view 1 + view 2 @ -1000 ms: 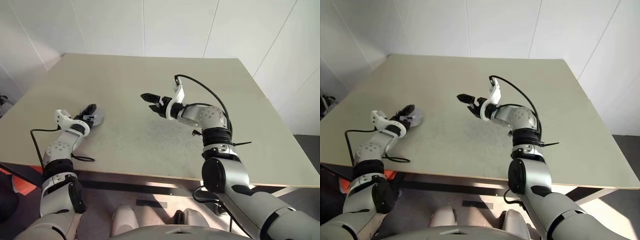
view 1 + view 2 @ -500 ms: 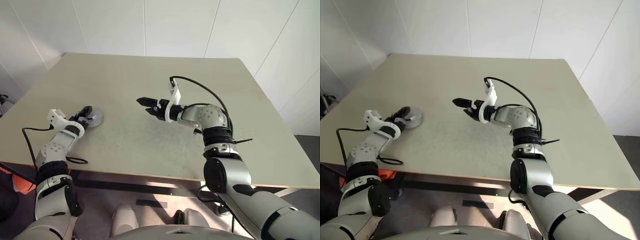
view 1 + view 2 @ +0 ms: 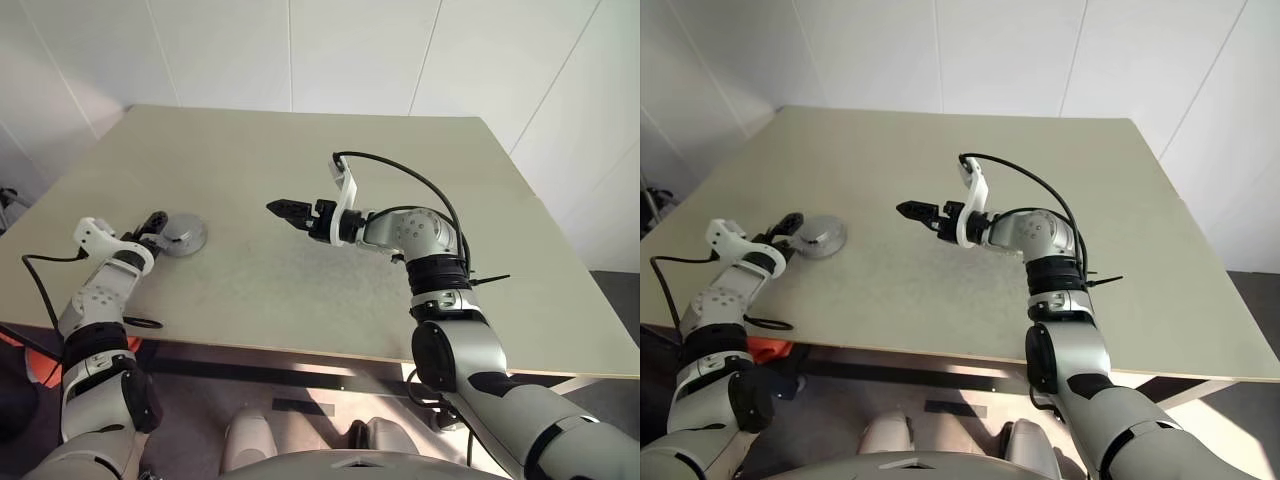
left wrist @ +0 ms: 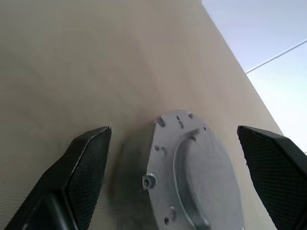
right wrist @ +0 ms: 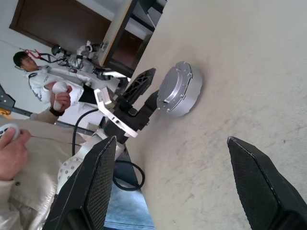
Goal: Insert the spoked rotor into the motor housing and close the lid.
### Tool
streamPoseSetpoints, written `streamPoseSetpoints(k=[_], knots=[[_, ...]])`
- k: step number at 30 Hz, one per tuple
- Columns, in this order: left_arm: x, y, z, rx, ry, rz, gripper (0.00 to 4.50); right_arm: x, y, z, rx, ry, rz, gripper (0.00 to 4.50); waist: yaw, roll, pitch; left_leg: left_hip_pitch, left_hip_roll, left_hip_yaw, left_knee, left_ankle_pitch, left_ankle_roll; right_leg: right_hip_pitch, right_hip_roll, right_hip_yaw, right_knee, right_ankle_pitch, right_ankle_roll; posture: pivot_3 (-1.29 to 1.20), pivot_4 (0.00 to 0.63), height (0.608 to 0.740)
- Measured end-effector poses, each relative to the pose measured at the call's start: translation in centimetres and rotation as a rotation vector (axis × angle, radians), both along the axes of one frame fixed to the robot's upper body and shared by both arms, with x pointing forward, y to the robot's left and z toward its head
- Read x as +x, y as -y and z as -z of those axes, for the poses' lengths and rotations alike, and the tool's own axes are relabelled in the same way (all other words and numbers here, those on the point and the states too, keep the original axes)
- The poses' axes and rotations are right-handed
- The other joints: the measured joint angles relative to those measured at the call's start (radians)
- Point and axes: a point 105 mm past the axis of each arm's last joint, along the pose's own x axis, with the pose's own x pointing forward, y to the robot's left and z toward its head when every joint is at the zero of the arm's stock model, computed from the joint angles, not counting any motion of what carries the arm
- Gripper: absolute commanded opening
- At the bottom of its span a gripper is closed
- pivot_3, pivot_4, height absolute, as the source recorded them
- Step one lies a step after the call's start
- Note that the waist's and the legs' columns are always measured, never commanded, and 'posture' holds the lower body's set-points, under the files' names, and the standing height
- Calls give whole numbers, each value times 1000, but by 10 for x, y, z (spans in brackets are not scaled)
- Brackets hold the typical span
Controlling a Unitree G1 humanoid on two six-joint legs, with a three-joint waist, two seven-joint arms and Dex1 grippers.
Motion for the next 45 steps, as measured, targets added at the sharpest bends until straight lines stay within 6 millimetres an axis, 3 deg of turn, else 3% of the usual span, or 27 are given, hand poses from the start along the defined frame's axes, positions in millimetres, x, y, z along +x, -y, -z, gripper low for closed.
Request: streamPoseSetpoints(k=[10, 13, 17, 21, 25, 28, 33, 35, 45], knots=[[-1, -6, -1, 28, 12, -44, 4472, -1, -1, 5, -11, 1, -4, 4149, 9, -1, 0, 0, 0, 0, 0, 0, 0, 0, 0, 0, 0, 0, 0, 0, 0, 740], [2, 1, -1, 49, 11, -11, 4472, 2, 3, 3, -56, 129, 20, 4149, 17, -1, -1, 0, 0, 0, 0, 0, 0, 0, 0, 0, 0, 0, 0, 0, 0, 740], [8, 23, -22, 161, 97, 105, 4472, 12, 12, -9, -167, 432, 70, 4149, 25, -3, 0, -1, 0, 0, 0, 0, 0, 0, 0, -1, 0, 0, 0, 0, 0, 740], [14, 46, -53, 306, 207, 208, 4472, 16, 17, -15, -223, 584, 64, 4149, 23, -3, 0, -1, 0, 0, 1, 0, 0, 0, 0, -1, 0, 0, 0, 0, 0, 740], [16, 67, -79, 469, 287, 306, 4472, 26, 42, -4, -369, 668, 77, 4149, 23, -3, -1, -1, 0, 0, 2, 0, 0, 0, 0, 0, 1, 0, 0, 0, 0, 740], [14, 102, -89, 613, 337, 467, 4472, 37, 64, 8, -535, 746, 95, 4149, 24, -3, -1, -2, 0, 0, 3, -1, 1, 0, -1, 0, 1, 0, 0, 0, 0, 740], [-7, 177, -67, 728, 359, 837, 4472, 52, 101, 10, -729, 902, 185, 4149, 19, -3, 0, -3, 0, 1, 6, -2, 4, -1, -1, 0, 2, 0, 0, 0, 0, 740], [-15, 198, -56, 724, 352, 948, 4472, 53, 112, 8, -777, 951, 183, 4149, 16, -3, 0, -3, 0, 1, 6, -3, 5, -1, 0, 1, 2, 0, -1, 0, 0, 740], [-10, 203, -64, 819, 371, 976, 4472, 28, 142, 36, -792, 854, 1, 4149, -6, -3, 0, -3, 0, 1, 11, -4, 9, 0, -1, 2, 4, 0, -1, 0, 0, 740]])
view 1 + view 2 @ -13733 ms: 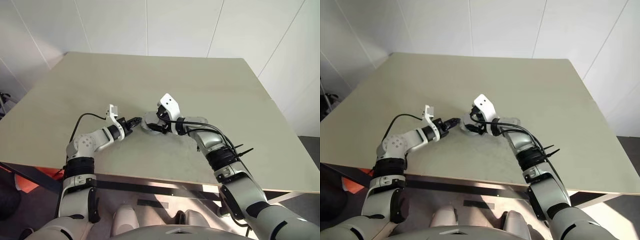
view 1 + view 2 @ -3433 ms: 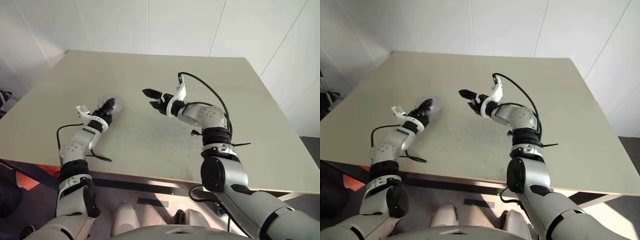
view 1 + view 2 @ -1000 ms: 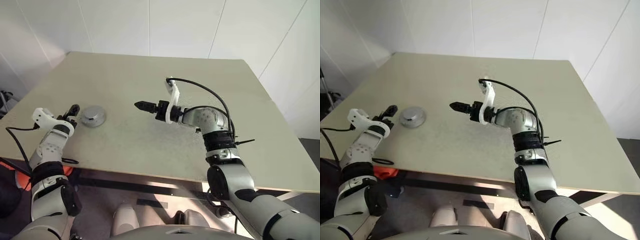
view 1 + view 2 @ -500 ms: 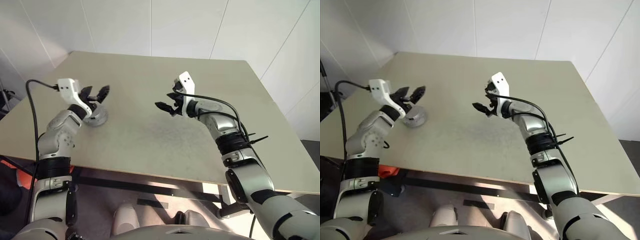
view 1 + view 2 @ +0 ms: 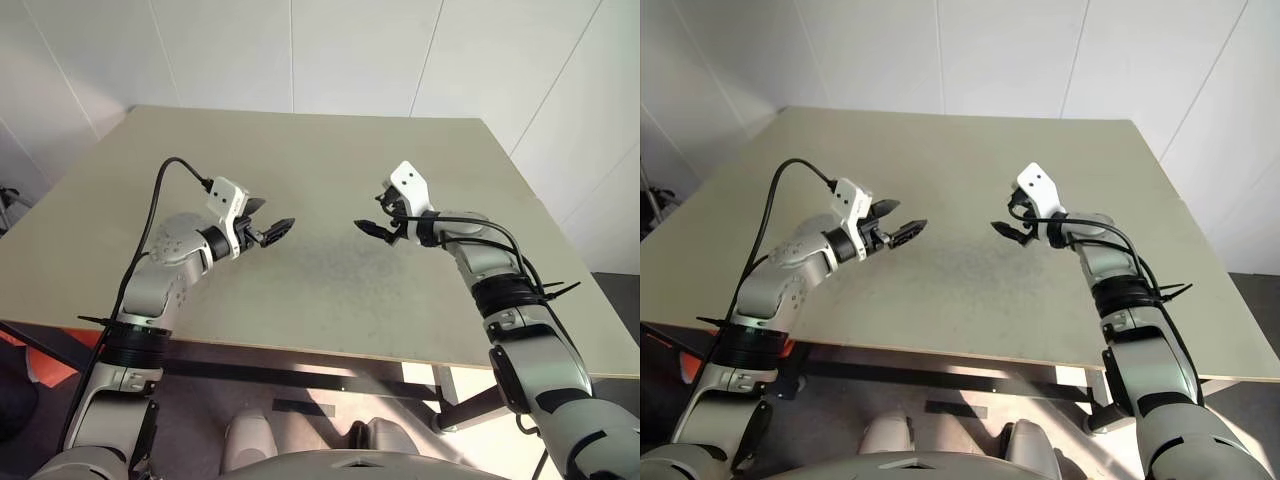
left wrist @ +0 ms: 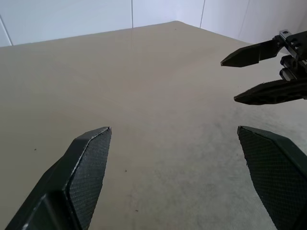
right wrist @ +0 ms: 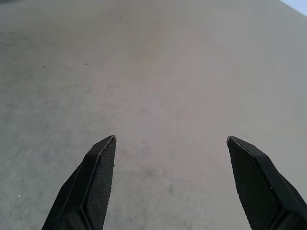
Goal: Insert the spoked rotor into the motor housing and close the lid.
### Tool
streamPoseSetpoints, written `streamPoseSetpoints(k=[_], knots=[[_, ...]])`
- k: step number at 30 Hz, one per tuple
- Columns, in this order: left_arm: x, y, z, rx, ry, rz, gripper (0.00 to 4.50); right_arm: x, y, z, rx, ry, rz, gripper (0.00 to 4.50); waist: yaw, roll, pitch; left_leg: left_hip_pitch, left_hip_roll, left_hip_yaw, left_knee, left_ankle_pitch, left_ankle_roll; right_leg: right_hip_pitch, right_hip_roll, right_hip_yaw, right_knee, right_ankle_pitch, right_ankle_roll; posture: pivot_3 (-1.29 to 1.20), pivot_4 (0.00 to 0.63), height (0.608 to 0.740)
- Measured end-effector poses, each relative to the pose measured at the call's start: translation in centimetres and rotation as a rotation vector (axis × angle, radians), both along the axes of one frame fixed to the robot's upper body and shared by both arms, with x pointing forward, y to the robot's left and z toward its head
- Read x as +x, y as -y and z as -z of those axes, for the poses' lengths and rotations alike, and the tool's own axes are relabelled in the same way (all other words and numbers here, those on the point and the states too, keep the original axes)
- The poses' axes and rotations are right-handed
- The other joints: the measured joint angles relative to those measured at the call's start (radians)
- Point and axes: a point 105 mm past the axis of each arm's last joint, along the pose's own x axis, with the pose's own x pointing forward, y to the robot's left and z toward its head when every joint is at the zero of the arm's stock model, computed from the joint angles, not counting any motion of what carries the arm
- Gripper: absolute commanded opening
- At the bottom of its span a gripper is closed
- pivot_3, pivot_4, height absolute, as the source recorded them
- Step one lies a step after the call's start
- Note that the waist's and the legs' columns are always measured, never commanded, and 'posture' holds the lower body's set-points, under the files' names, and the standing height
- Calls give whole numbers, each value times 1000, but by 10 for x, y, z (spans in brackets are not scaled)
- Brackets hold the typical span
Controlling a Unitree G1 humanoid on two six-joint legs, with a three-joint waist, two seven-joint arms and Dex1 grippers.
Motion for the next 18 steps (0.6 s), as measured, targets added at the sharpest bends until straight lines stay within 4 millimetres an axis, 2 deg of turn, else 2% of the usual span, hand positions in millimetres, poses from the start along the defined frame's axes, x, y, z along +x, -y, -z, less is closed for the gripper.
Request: streamPoseSetpoints(k=[5, 12, 18], knots=[[1, 2, 1, 4, -4, 22, 4472, -3, 2, 3, -4, -18, -8, 4149, -4, 1, 0, 1, 0, 1, 0, 0, 1, 0, 0, 1, 0, 0, 0, 0, 0, 740], [8, 2, 12, 6, -27, -11, 4472, 0, -8, -7, 27, 50, -7, 4149, -2, 1, 0, 1, 0, 1, 0, -2, 4, 0, 0, 1, 0, 0, 0, 0, 0, 740], [14, 7, 9, -15, 3, -59, 4472, 2, -20, -14, 53, 124, -11, 4149, -1, 1, 0, 0, 0, 1, 0, -2, 4, 0, 0, 1, 0, 0, 0, 0, 0, 740]])
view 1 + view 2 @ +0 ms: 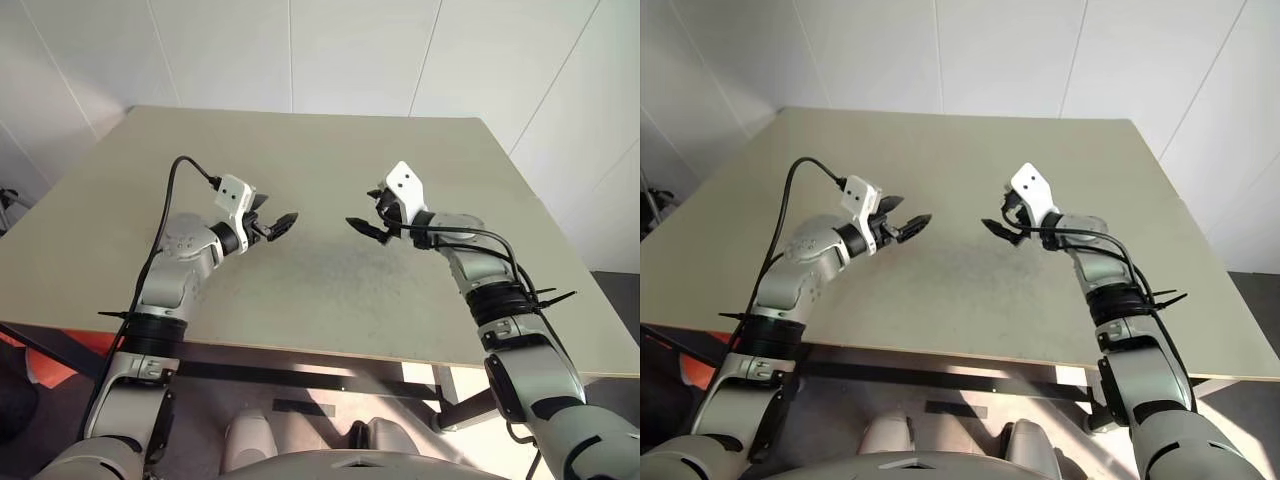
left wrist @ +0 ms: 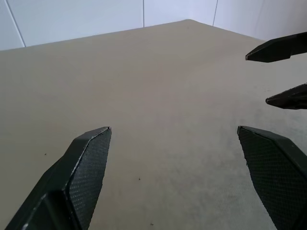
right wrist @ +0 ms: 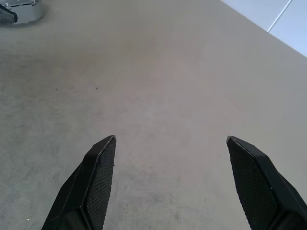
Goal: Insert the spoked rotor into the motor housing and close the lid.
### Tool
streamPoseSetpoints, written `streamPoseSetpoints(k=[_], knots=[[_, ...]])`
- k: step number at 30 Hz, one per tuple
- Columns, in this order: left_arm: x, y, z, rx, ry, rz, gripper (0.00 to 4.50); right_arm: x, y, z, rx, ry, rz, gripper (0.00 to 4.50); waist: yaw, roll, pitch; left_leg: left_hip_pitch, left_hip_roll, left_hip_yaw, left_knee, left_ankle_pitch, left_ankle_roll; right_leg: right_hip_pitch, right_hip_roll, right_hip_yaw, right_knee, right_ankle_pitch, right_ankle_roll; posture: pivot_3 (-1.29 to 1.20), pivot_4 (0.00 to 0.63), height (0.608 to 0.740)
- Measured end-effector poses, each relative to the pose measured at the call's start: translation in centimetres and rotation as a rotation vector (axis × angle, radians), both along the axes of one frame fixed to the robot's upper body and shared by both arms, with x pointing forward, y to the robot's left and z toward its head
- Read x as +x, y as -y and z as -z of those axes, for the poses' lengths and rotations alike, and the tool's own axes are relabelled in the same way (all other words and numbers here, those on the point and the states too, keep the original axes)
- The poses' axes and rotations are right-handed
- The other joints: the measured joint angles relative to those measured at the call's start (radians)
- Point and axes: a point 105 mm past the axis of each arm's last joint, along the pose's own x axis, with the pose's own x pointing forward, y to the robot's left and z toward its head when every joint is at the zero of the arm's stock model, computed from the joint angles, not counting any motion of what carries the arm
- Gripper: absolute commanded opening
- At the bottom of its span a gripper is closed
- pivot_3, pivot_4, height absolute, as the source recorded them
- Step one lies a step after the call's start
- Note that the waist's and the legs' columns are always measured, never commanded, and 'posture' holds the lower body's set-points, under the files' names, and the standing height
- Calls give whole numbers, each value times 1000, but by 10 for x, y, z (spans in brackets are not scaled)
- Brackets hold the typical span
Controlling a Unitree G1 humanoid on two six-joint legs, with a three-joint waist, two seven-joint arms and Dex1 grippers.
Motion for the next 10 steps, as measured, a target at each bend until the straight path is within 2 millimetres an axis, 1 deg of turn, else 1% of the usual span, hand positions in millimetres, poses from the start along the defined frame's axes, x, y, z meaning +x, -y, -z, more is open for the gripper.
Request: streamPoseSetpoints(k=[5, 10], knots=[[2, -3, -5, 30, 58, -22, 4472, 0, 0, -1, 1, 7, -1, 4149, 0, 0, 0, 0, 0, 0, 0, -1, 1, 0, 0, 0, 0, 0, 0, 0, 0, 740], [2, 0, 2, 21, 25, -18, 4472, -1, -5, 1, 9, 1, -13, 4149, 0, 0, 0, 0, 0, 0, 0, -1, 2, 0, 0, 0, 0, 0, 0, 0, 0, 740]])
